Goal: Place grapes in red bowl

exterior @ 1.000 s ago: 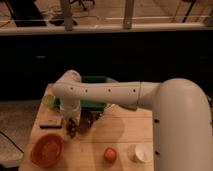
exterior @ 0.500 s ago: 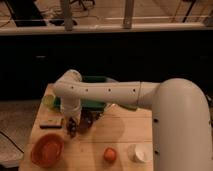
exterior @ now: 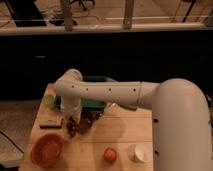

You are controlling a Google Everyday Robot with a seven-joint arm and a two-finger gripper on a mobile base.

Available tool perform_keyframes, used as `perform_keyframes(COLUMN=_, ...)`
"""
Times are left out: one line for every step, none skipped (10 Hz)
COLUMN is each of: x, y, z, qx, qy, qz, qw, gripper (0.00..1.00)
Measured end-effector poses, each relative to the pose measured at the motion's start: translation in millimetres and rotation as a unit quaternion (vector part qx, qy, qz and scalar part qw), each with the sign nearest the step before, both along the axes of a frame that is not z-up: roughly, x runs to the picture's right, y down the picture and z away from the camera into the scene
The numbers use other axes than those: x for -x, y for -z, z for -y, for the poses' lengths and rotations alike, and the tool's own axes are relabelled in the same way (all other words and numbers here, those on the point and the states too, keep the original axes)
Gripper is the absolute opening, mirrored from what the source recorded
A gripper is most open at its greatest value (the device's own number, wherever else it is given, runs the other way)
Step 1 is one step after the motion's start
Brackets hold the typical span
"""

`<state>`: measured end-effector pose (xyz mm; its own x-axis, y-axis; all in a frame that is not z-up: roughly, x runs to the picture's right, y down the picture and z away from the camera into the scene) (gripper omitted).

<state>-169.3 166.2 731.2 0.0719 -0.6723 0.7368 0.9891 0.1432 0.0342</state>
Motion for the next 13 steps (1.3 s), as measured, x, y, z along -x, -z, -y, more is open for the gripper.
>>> perform_keyframes(x=-0.2, y=-0.3, z=0.6, qx=0.001, qy=-0.001, qz=0.0, qw=1.0, gripper=0.0)
perform_keyframes(x=-0.4, y=-0.2, z=1.4, qx=0.002, qy=-0.002, qz=0.001, qw=1.0, gripper=0.0)
perform_keyframes(x=-0.7, y=-0.2, z=1.7, qx=0.002, qy=-0.003, qz=0.001, qw=1.0, gripper=0.0)
perform_keyframes(x=-0.9, y=0.3, z=2.3, qx=0.003, qy=-0.004, qz=0.001, qw=1.0, gripper=0.0)
perform_keyframes(x=-1.4, y=0.5, z=2.8, qx=0.003, qy=-0.005, qz=0.001, qw=1.0, gripper=0.0)
perform_keyframes(x=-1.8, y=0.5, z=3.0, qx=0.004, qy=-0.006, qz=0.001, qw=1.0, gripper=0.0)
perform_keyframes(x=-2.1, y=0.7, z=3.5, qx=0.004, qy=-0.008, qz=0.002, qw=1.0, gripper=0.01)
perform_keyframes(x=-4.5, y=-0.9, z=3.9, qx=0.006, qy=-0.011, qz=0.0, qw=0.9999, gripper=0.07)
perform_keyframes(x=-5.1, y=-1.2, z=3.9, qx=0.006, qy=-0.011, qz=0.0, qw=0.9999, gripper=0.07)
perform_keyframes(x=-5.0, y=-1.3, z=4.5, qx=0.006, qy=-0.013, qz=0.001, qw=0.9999, gripper=0.07)
perform_keyframes(x=-4.7, y=-0.9, z=3.5, qx=0.007, qy=-0.013, qz=0.002, qw=0.9999, gripper=0.05)
perform_keyframes(x=-4.7, y=-0.3, z=3.0, qx=0.008, qy=-0.013, qz=0.003, qw=0.9999, gripper=0.02)
perform_keyframes(x=-4.0, y=0.6, z=2.7, qx=0.008, qy=-0.013, qz=0.004, qw=0.9999, gripper=0.01)
